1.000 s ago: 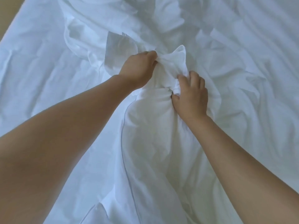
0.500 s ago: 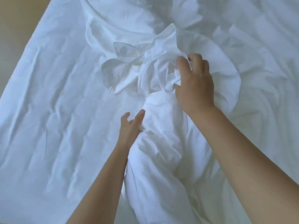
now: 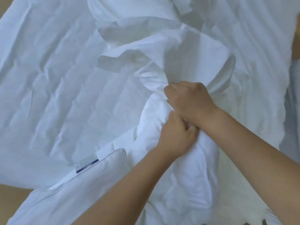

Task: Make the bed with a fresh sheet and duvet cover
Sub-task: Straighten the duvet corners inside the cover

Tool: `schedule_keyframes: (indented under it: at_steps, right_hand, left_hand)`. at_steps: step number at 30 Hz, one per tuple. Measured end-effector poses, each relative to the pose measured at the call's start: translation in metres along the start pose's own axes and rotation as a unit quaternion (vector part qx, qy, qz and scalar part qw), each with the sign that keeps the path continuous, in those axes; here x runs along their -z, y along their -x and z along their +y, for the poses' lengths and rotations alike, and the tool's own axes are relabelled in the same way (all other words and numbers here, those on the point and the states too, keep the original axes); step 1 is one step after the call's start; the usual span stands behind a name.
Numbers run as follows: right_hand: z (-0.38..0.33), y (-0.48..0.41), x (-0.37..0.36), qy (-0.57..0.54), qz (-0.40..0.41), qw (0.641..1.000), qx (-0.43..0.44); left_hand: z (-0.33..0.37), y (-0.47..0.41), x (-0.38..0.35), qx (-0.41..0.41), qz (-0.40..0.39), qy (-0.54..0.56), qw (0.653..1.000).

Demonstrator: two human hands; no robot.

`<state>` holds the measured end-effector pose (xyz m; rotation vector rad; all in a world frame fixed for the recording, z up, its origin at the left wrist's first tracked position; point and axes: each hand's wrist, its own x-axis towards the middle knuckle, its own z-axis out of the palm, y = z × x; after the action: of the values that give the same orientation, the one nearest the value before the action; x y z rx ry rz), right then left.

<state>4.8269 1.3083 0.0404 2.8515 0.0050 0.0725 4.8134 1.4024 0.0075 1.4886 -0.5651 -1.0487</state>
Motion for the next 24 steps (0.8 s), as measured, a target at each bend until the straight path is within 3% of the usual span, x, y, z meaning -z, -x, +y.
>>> schedule_keyframes:
  at_steps: [3, 6, 8, 11, 13, 14, 17, 19, 20, 22, 24]
  right_hand:
    - [-0.025, 0.045, 0.014, -0.020, -0.018, 1.000, -0.009]
    - [-0.048, 0.065, 0.016, -0.055, -0.054, 0.997, -0.025]
    - [-0.060, 0.071, 0.021, -0.057, -0.041, 0.998, -0.006]
    - [-0.080, 0.089, 0.033, -0.057, -0.032, 0.997, 0.046]
    - [-0.090, 0.102, 0.042, -0.061, -0.055, 0.995, 0.055]
    - [-0.092, 0.106, 0.043, -0.065, -0.066, 0.995, 0.045]
    - [-0.080, 0.112, 0.038, -0.053, -0.068, 0.996, 0.000]
    - [-0.066, 0.109, 0.035, -0.042, -0.057, 0.997, -0.033]
    - [-0.063, 0.106, 0.034, -0.043, -0.048, 0.997, -0.041]
    - [-0.079, 0.104, 0.032, -0.065, -0.038, 0.996, -0.036]
    - [-0.116, 0.118, 0.032, -0.130, -0.066, 0.988, -0.044]
  left_hand:
    - [-0.025, 0.039, 0.017, -0.030, -0.025, -0.028, 0.999]
    - [-0.035, 0.065, 0.047, 0.008, 0.053, -0.096, 0.994]
    - [-0.024, 0.059, 0.066, 0.102, 0.128, 0.057, 0.985]
    - [-0.015, 0.021, 0.093, 0.248, 0.134, 0.360, 0.889]
    - [-0.015, -0.005, 0.095, 0.292, 0.136, 0.424, 0.847]
    - [-0.015, -0.014, 0.092, 0.298, 0.140, 0.405, 0.853]
    - [-0.016, -0.010, 0.080, 0.276, 0.139, 0.254, 0.917]
    - [-0.025, 0.017, 0.079, 0.226, 0.113, 0.038, 0.967]
    - [-0.029, 0.040, 0.079, 0.191, 0.071, -0.105, 0.973]
    - [-0.033, 0.092, 0.083, 0.138, -0.044, -0.334, 0.932]
    - [-0.031, 0.140, 0.091, 0.118, -0.102, -0.402, 0.902]
